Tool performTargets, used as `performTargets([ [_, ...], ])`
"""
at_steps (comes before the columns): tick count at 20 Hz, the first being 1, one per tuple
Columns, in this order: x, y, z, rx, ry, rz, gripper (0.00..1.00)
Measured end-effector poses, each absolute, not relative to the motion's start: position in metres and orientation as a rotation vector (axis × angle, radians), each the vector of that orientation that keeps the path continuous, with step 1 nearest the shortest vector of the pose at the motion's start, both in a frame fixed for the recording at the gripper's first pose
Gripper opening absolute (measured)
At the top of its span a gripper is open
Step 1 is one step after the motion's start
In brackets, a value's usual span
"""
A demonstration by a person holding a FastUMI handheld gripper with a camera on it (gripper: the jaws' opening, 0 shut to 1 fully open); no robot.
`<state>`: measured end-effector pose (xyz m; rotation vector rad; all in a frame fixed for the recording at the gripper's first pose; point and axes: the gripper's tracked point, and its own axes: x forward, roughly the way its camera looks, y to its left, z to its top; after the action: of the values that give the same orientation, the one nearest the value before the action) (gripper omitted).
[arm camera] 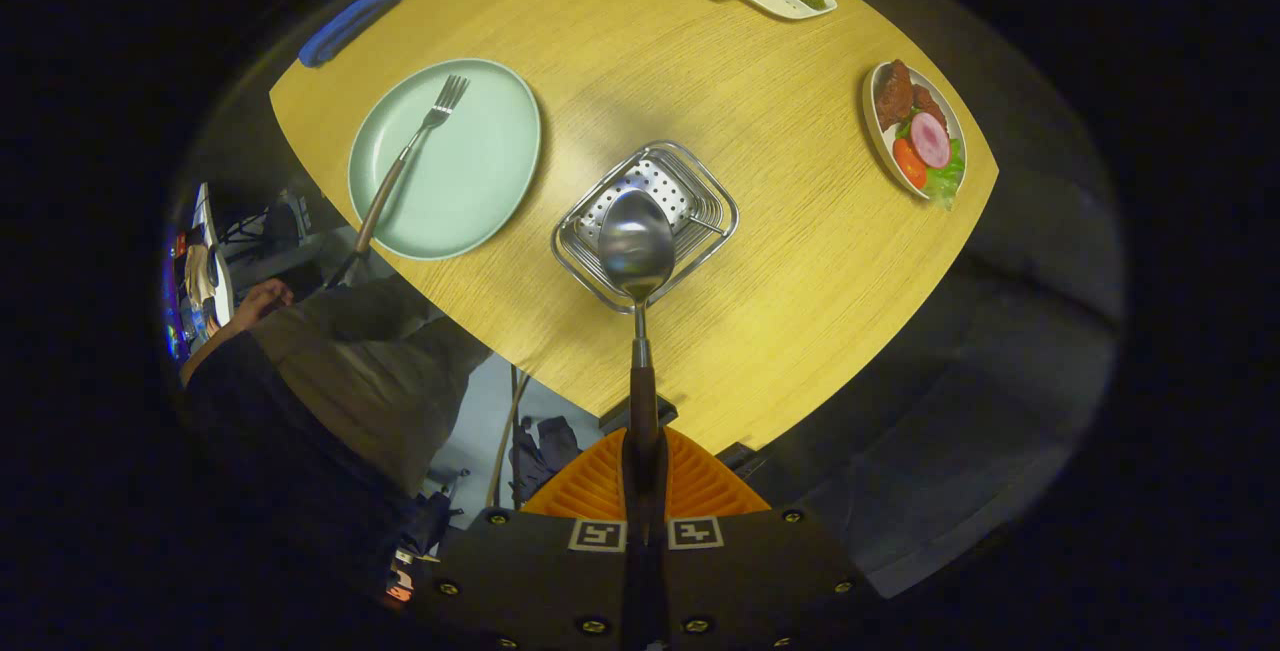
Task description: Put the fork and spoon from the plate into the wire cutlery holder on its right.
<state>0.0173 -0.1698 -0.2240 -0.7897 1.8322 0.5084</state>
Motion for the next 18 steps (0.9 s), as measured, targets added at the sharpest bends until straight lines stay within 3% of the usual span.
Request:
performTargets([
  [15,0.046,-0.156,-0.264,-0.858,2.018,0.47,0.01],
  [18,0.05,-0.149,-0.267,-0.826,2.024,0.466,0.08],
])
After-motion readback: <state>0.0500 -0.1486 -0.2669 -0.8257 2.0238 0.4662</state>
